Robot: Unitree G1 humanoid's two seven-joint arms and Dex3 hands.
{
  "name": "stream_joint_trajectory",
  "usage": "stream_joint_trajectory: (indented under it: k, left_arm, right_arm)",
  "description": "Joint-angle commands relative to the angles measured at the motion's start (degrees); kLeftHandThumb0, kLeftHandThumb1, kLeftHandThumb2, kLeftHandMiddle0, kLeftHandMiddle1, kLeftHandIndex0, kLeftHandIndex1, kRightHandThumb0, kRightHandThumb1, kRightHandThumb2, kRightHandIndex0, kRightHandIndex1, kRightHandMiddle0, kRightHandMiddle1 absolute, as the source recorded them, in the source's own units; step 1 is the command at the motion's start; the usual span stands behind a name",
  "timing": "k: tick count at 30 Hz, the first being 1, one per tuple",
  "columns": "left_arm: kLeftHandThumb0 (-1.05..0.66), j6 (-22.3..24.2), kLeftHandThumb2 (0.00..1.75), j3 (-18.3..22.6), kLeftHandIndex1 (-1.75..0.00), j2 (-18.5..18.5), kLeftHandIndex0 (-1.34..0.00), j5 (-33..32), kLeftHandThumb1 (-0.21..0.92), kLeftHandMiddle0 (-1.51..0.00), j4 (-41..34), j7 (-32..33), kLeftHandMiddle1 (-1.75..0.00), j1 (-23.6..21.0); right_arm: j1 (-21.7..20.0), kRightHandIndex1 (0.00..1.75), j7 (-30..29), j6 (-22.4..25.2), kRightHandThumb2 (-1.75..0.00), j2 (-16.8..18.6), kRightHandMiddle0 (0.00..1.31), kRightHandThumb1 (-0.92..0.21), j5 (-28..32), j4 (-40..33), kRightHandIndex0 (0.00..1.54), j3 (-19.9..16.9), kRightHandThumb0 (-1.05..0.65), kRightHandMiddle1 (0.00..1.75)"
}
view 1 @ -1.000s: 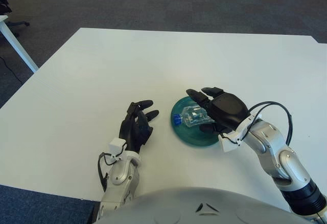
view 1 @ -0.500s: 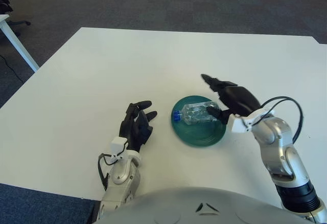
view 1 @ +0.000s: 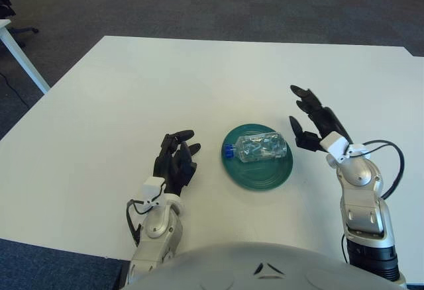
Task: Put the bottle into the plate.
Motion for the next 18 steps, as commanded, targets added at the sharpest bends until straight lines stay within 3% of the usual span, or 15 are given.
stream_joint_trajectory:
  k: [1, 9, 18]
  left_arm:
    - [-0.65, -1.1, 0.62, -2.3, -1.33, -2.3, -0.25, 0.5, 0.92, -0.44, -0.5, 0.4, -1.03, -0.3]
    - [-0.70, -0.4, 0.64, -1.9, -1.31, -2.0, -0.19, -1.2, 0.92, -0.41, -1.2, -0.4, -1.05, -0.5]
    - [-0.70, 1.4, 0.63, -0.9, -1.33, -2.8, -0.21, -3.2, 0.92, -0.41, -1.8, 0.8, -1.04, -0.9]
  right_arm:
    - [1.0, 0.18, -3.5, -1.2, -0.66, 2.2, 0.01, -0.92, 5.3, 1.6, 0.45, -2.9, -0.79, 1.01]
    - [2.1, 0.59, -7.6, -3.8, -0.60, 3.4, 0.08, -0.91, 12.8, 3.8, 0.43, -6.2, -0.63, 1.14]
    - [4.8, 0.74, -10.5, -5.6, -0.68, 3.0, 0.13, -0.90, 15.3, 4.2, 0.42, -6.5, -0.62, 1.18]
